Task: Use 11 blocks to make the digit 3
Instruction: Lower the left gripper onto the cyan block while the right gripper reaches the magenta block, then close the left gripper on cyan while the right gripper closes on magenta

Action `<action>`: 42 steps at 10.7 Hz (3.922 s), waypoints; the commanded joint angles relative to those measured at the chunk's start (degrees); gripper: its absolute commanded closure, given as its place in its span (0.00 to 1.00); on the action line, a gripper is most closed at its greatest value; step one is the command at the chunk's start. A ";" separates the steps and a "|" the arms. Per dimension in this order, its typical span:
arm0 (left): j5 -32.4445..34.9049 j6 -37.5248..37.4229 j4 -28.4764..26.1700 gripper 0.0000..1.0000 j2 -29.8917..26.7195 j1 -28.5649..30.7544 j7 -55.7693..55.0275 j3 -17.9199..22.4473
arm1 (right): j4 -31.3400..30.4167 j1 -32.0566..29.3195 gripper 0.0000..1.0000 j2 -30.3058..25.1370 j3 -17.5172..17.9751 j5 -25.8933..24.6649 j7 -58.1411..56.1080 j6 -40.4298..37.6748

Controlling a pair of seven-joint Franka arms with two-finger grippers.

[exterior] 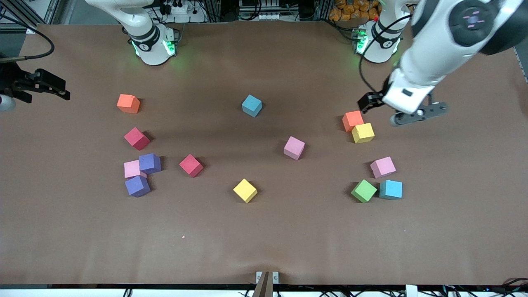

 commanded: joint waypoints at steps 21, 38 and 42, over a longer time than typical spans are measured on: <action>4.26 35.28 -6.94 0.00 25.37 -28.67 -71.70 -5.28 | -40.09 11.11 0.00 3.52 -0.39 1.09 -17.21 58.18; 4.43 48.48 -5.44 0.00 33.91 -40.84 -77.00 3.63 | -36.67 20.07 0.00 21.82 -0.30 4.43 -19.32 71.03; 4.61 48.48 -5.53 0.71 34.09 -41.90 -68.77 3.55 | -36.67 21.39 0.00 23.66 -0.30 4.43 -19.50 72.00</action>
